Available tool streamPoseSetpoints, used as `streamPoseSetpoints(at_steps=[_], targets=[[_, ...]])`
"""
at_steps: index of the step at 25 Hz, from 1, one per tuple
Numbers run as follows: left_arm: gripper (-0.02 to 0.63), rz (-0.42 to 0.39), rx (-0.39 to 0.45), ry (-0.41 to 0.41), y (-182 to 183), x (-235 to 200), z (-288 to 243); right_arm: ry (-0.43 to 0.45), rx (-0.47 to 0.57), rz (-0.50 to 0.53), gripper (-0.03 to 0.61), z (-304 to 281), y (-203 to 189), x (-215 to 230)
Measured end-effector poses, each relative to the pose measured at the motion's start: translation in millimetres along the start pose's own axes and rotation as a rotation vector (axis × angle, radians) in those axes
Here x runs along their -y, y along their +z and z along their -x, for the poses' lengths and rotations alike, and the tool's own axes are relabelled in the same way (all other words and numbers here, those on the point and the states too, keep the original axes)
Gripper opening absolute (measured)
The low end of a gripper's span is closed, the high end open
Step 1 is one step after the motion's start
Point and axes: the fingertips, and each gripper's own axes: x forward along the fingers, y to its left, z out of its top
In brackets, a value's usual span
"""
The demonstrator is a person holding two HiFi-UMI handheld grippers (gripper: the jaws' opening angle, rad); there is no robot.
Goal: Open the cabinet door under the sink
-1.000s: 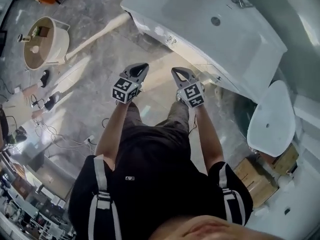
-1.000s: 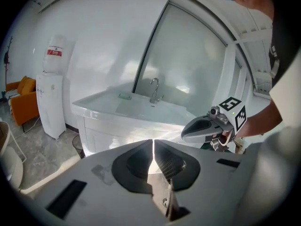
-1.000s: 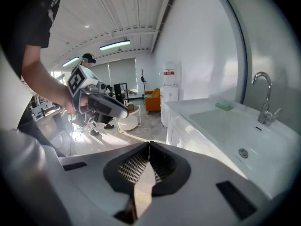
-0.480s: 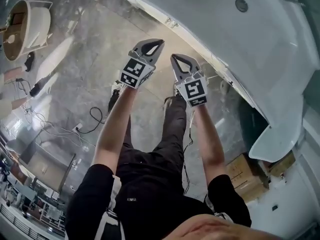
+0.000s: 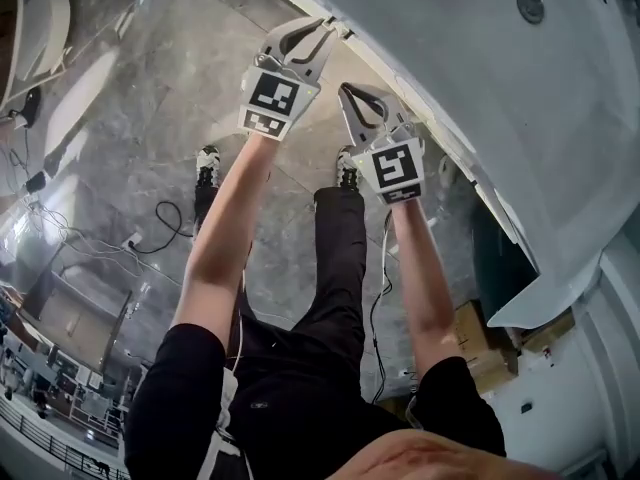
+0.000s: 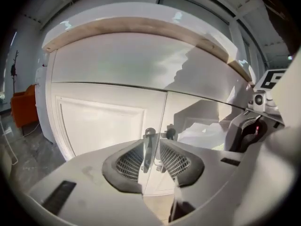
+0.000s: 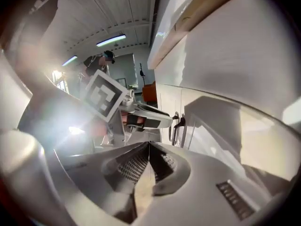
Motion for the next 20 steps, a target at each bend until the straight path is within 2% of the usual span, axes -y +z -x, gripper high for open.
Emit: streamPoseSetpoints(at_steps=[1,2,6,8,9,12,20], targets=[[0.105,-0.009,-0.010,0.009,-1.9,-1.7,-6.6,0.003,-0.006,-0.004,0.060,0.0,-4.6,0.8],[0.115,-0.013,-0.019,0.019,-4.3,-3.1,-12.1,0.005,-0.012,-0.008,0.060,0.3,-9.3,1.4],[0.115,0.003,-0.030,0.040,-11.3,-6.7,-24.1,0.005,-0.043,-0.008,0.060,0.4,-20.8,5.2],[0.101,-0.006,-0.019,0.033,-11.1,-6.0,-26.4,0.012,-0.044,-0.013,0.060,-0.6,-22.9,5.3],[0.060,-0.021,-0.014,0.034,-10.1,-6.0,-26.8,0.018,-0.038,-0.013,0.060,-1.6,-23.2,4.8],[0.052,-0.074,-0.017,0.043,-9.7,-6.2,-25.6,0.030,-0.030,0.001,0.060,-3.9,-20.7,4.1],[0.049,-0.034,-0.019,0.093,-17.2,-9.3,-8.8,0.020,-0.041,-0.047,0.060,-11.6,-21.8,-11.7]])
